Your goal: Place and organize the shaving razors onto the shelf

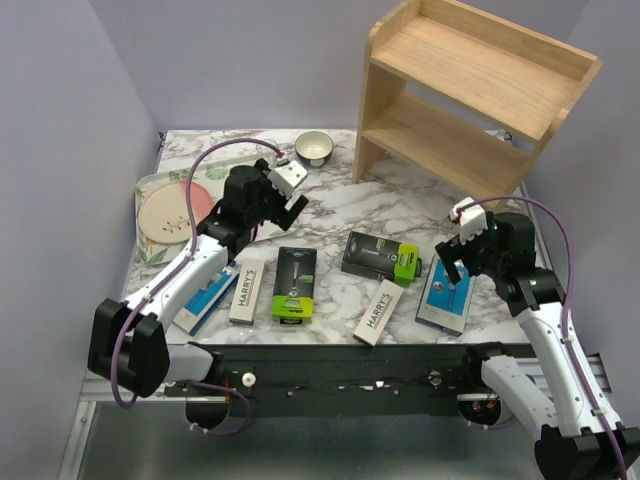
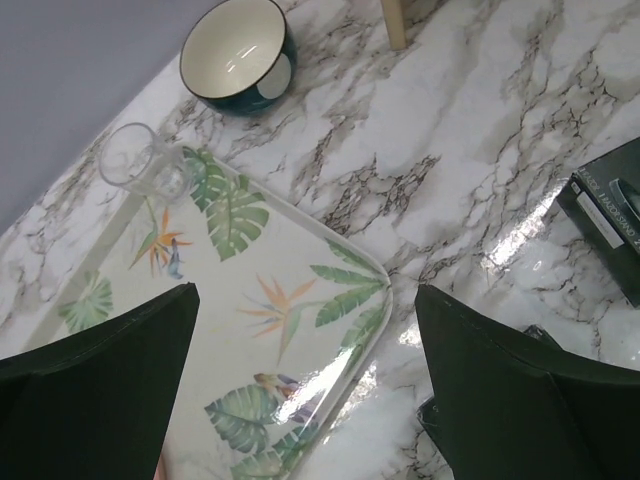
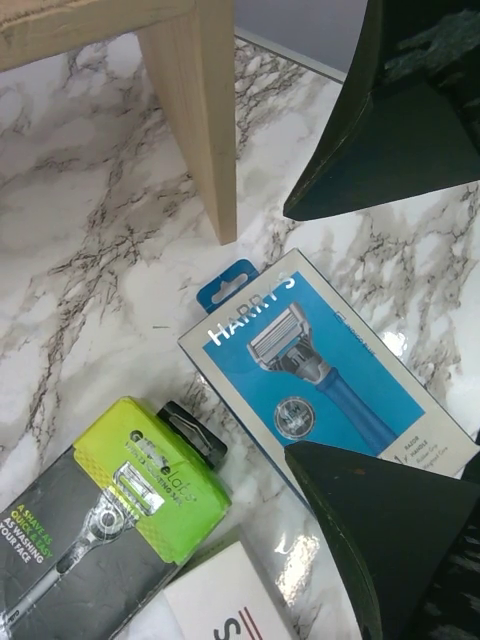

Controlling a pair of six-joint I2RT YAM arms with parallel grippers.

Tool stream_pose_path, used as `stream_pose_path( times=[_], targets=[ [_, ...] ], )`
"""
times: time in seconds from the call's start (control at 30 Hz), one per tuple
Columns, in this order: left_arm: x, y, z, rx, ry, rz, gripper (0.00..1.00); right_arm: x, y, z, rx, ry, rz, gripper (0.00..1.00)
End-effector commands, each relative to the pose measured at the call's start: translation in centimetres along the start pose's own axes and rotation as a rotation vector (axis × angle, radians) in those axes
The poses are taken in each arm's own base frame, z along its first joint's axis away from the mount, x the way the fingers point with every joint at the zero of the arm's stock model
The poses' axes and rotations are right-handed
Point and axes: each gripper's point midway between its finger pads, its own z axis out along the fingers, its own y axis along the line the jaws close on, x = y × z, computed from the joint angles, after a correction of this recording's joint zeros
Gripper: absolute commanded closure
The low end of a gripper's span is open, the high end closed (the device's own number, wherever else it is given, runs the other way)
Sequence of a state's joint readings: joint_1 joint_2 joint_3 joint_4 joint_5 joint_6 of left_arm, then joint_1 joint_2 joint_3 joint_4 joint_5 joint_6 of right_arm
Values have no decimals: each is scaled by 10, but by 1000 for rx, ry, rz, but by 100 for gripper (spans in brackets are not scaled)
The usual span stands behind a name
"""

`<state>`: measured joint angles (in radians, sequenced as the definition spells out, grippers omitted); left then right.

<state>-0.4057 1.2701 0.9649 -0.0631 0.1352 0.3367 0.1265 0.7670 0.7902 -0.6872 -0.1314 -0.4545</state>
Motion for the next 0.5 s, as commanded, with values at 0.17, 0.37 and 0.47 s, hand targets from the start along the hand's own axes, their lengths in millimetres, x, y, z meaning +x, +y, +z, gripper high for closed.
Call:
stream_pose_path(
  times=[0.17,0.37,0.47],
  targets=[
    [-76,-9,18,43,-207,-31,1,-57,-11,-49,10,-129,-7,0],
    [-131,4,19,61,-264,-96,1,-92,-36,-90,135,-196,90,0],
    [-159,27,24,-38,-356,-124,1,-90,-56,-103,263,-181,218,0]
  ],
)
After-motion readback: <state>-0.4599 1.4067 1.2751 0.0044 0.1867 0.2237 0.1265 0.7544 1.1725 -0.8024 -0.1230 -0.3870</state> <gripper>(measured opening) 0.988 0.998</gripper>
